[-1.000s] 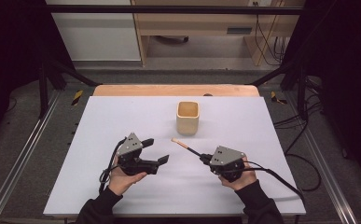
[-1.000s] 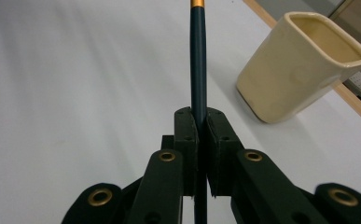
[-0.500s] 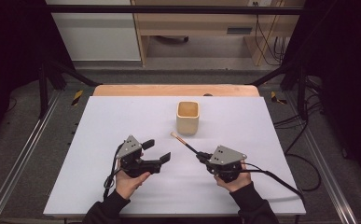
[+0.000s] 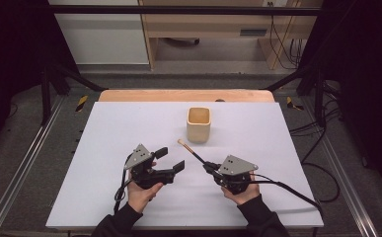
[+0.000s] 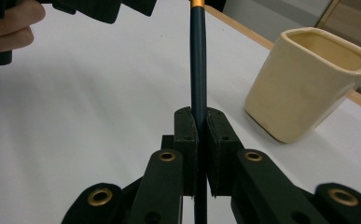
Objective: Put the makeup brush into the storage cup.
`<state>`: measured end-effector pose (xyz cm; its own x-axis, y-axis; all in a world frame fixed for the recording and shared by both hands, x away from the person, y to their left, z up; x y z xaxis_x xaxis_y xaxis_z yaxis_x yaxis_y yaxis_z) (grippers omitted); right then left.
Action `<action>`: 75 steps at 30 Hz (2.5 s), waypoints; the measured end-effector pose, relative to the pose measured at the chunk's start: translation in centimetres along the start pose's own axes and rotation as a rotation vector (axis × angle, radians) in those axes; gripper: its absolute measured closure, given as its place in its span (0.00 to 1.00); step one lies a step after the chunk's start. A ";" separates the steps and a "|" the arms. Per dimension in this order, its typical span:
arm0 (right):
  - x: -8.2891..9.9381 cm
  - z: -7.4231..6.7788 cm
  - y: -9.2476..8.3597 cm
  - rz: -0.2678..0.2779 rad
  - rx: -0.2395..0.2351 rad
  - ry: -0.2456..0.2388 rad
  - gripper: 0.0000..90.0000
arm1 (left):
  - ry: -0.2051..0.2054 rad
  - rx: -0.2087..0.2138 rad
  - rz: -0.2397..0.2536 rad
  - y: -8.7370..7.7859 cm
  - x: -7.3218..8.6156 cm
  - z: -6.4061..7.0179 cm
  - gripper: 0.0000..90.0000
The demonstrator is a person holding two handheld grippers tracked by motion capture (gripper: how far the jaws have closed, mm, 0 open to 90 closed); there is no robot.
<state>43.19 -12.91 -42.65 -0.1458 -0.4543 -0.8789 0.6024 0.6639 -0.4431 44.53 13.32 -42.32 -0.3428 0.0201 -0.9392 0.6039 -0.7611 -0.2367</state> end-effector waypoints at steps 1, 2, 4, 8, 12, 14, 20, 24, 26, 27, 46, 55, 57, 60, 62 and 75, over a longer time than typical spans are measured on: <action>0.0 0.0 0.0 0.003 0.000 0.003 0.94 | 0.000 0.000 0.000 0.0 0.0 0.0 0.17; 0.0 -0.1 0.1 0.003 -0.003 0.006 0.94 | -0.001 0.000 0.005 0.1 0.0 0.1 0.18; 0.1 -0.2 0.2 0.008 -0.001 0.012 0.94 | -0.010 0.004 0.016 0.2 0.0 0.3 0.18; 0.1 -0.3 0.2 0.022 0.000 0.025 0.94 | -0.018 0.009 0.030 0.5 -0.1 0.6 0.18; 0.0 -0.4 0.2 0.038 0.000 0.040 0.94 | -0.028 0.011 0.044 0.6 -0.1 0.7 0.19; 0.0 -0.4 0.2 0.039 -0.003 0.042 0.94 | -0.040 0.014 0.049 0.8 -0.2 0.8 0.19; 0.1 -0.5 0.4 0.040 -0.007 0.054 0.94 | -0.054 0.018 0.059 1.4 -0.3 1.0 0.22; 0.1 -0.5 0.5 0.047 -0.003 0.060 0.94 | -0.073 0.018 0.076 1.6 -0.4 1.1 0.26; 0.1 -0.6 0.5 0.050 -0.001 0.064 0.94 | -0.079 0.018 0.084 1.8 -0.5 1.2 0.27; 0.1 -0.6 0.5 0.052 -0.001 0.067 0.94 | -0.082 0.021 0.088 1.8 -0.5 1.3 0.29; 0.1 -0.7 0.7 0.067 0.002 0.094 0.94 | -0.210 0.024 0.145 2.9 -0.1 1.7 0.61; 0.1 -0.7 0.7 0.067 -0.001 0.093 0.94 | -0.230 0.031 0.160 2.8 -0.1 1.7 0.72; 0.2 -0.8 0.7 0.065 -0.001 0.093 0.94 | -0.230 0.034 0.163 2.8 -0.2 1.7 0.75; 0.2 -0.8 0.9 0.064 -0.009 0.095 0.94 | -0.239 0.039 0.162 2.9 -0.1 1.7 0.79; 0.3 -0.9 0.9 0.062 -0.010 0.094 0.94 | -0.239 0.038 0.161 2.9 -0.1 1.8 0.81; 0.4 -1.0 1.2 0.058 -0.019 0.103 0.94 | -0.246 0.058 0.157 2.7 -0.2 1.9 0.87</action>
<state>43.05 -11.70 -43.65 -0.1914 -0.3525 -0.9160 0.5976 0.6985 -0.3937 44.86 10.07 -42.28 -0.4166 -0.2533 -0.8731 0.6235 -0.7786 -0.0716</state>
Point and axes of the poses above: each handheld gripper's, and its own axes: y roughly forward along the jaws, x roughly out of its underside, z roughly to its right, the point moved 1 cm from there along y, roughly forward along the jaws, and after that the axes turned 1 degree about -z, right-handed, at the moved point
